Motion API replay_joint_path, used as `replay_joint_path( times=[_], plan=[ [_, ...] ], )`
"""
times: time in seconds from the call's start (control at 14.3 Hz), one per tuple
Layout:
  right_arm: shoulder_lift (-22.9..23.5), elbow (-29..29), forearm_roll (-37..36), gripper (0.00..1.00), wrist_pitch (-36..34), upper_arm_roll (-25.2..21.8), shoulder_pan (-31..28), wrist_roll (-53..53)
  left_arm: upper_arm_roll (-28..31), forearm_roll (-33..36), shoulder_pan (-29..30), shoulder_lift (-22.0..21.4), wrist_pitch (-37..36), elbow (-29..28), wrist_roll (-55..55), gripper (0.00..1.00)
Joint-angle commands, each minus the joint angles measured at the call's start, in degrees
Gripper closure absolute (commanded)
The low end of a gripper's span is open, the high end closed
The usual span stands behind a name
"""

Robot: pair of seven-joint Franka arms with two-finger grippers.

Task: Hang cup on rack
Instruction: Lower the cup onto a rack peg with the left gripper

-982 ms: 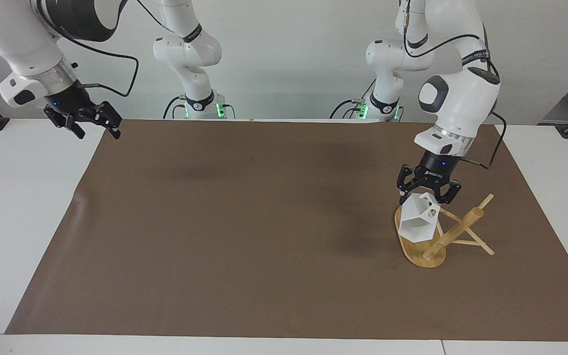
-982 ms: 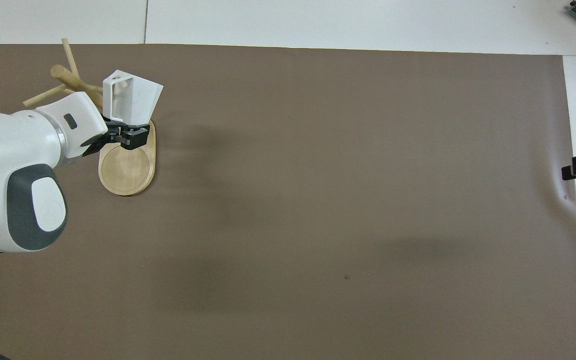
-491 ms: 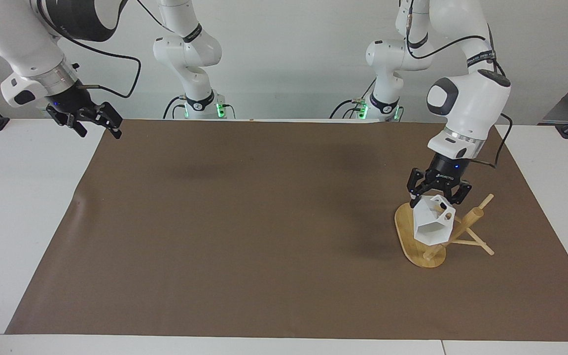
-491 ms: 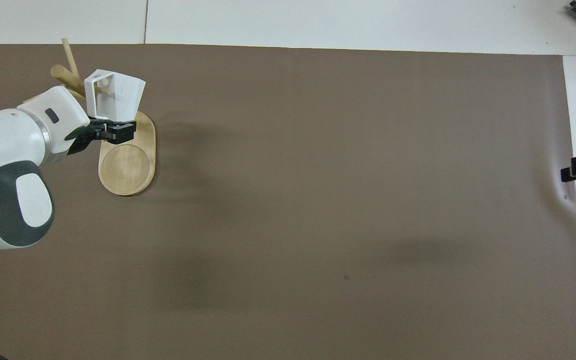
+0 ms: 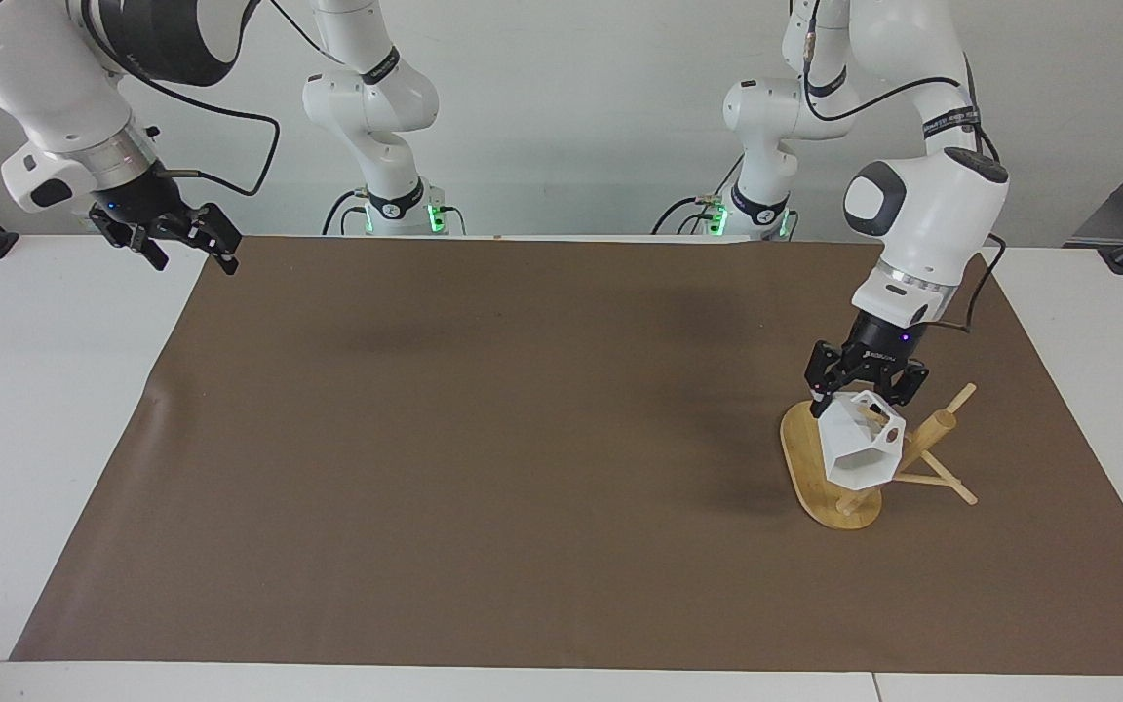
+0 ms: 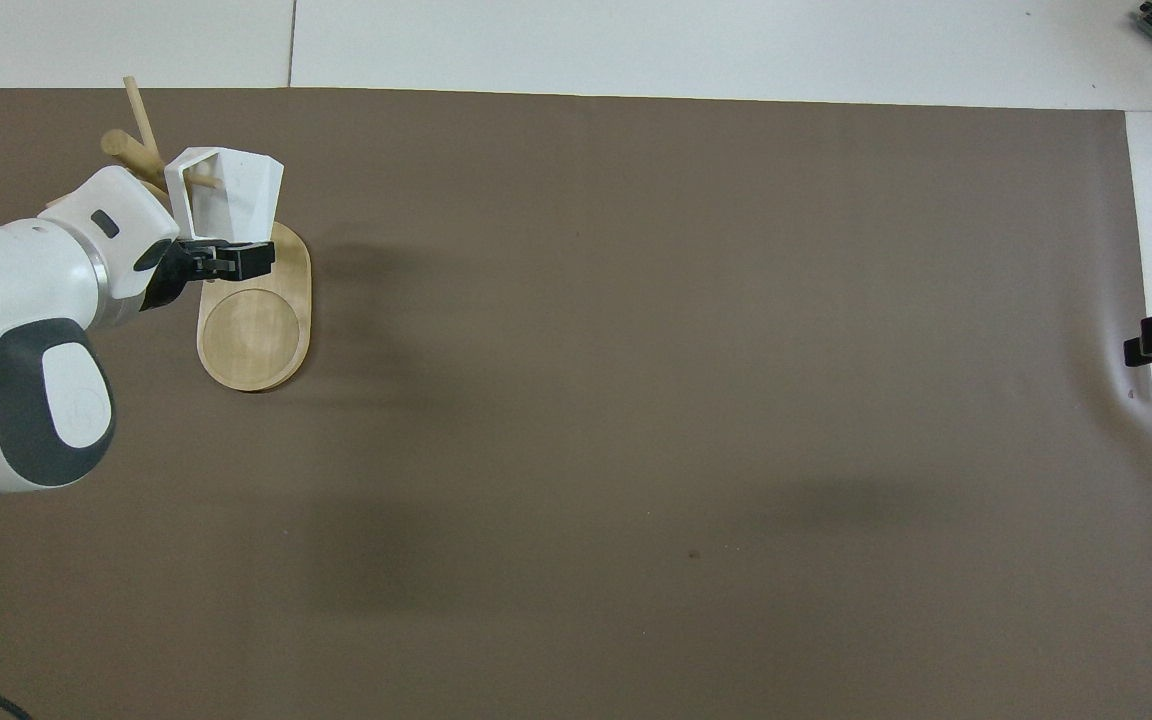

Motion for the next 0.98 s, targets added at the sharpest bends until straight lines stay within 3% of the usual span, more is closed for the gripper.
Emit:
replay_joint_path(
  times=[0.0,0.35,0.49,0.7,0.91],
  plan=[
    [0.1,0.6,-3.2,0.0,-0.7,1.2,0.2,1.2,-0.1,1.5,0.6,0.6,-0.5,1.0,-1.7,1.0],
    [0.1,0.6,-3.8,0.0,-0.4,2.0,0.2,1.7,-0.1,1.6,1.3,0.6,-1.3,0.8,-2.0,1.0],
    [0.1,0.6,-3.1,0.0,-0.3,1.7,-0.1,1.5,-0.1,1.9,1.1,0.5,-2.7,0.8,-2.1,0.0],
    [0.0,0.6,-2.6,0.0,-0.3,1.8,-0.3,1.5,-0.1,2.7,1.2,0.6,-4.5,2.7,-2.0,0.0],
    [0.0,0.6,0.7,0.0,-0.1,1.6,-0.2,1.7,0.0,4.1,1.8,0.7,-12.1,7.9,-2.1,0.0]
  ],
)
